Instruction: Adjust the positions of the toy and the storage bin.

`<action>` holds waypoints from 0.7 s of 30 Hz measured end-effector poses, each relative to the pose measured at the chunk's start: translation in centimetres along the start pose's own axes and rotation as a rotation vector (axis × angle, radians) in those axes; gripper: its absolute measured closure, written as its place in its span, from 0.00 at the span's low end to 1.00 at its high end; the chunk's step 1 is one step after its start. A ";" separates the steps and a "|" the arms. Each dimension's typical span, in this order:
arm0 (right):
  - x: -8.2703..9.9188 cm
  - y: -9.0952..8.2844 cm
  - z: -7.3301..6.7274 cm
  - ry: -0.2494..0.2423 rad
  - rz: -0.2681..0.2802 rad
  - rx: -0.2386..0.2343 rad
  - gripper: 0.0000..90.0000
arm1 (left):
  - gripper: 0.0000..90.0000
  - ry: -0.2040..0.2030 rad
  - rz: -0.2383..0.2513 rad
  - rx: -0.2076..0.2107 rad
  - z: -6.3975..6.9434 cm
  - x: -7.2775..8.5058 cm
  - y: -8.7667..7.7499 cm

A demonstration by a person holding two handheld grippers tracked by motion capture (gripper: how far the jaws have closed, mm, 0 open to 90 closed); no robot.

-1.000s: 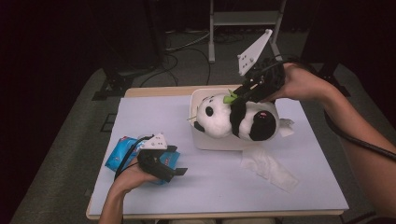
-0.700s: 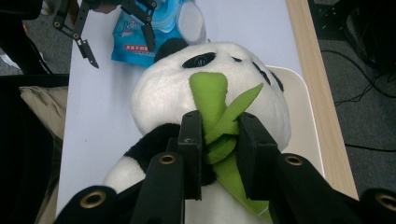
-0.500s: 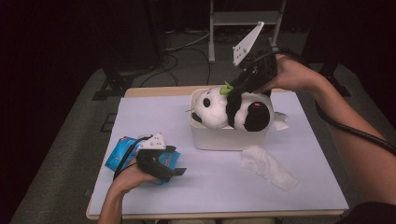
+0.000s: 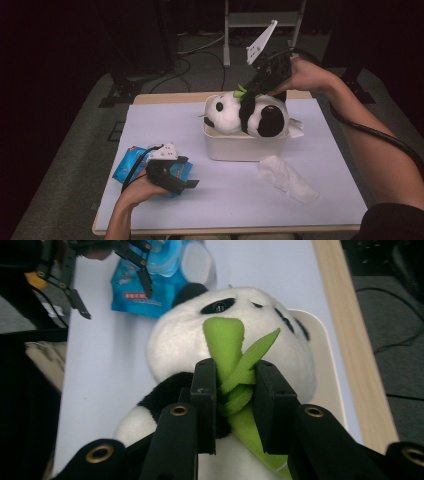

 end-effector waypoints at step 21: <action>0.1 2.2 2.8 0.022 -0.030 -0.034 0.80 | 0.10 -0.020 0.000 0.001 -0.1 0.3 0.0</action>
Point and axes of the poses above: each handheld gripper's, and its own axes: y roughly forward along the jaws, x roughly out of its underside, z roughly to its right, the point moved 10 cm from there along y, roughly forward along the jaws, and after that the axes turned 9 degrees about y, right-handed, at the moved point
